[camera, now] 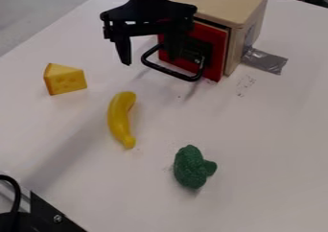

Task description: Opened the drawer

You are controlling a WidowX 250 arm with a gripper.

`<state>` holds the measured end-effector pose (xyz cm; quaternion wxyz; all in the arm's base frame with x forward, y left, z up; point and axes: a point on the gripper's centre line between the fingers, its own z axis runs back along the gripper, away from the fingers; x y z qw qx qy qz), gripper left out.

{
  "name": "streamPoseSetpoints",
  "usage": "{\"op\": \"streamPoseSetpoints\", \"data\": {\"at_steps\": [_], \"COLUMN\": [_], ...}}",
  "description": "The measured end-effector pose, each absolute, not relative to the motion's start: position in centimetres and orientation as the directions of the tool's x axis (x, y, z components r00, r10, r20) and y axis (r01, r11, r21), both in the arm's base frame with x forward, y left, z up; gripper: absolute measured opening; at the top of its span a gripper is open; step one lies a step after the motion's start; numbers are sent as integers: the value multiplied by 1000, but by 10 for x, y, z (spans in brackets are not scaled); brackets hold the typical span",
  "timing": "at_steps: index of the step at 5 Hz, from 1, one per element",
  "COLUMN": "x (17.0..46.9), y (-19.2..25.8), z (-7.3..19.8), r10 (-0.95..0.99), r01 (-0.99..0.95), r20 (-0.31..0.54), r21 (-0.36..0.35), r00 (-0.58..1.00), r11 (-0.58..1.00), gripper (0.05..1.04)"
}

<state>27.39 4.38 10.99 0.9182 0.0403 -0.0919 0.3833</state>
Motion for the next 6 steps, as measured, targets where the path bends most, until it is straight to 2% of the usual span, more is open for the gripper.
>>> {"op": "streamPoseSetpoints", "data": {"at_steps": [3,6], "x": [296,318], "y": [54,65], "z": [58,42], "r10": [757,805], "r01": [-774,-818], "r20": [170,147], "r21": [76,78], "r00": [631,576], "r11": [628,571], "gripper": [999,998]}}
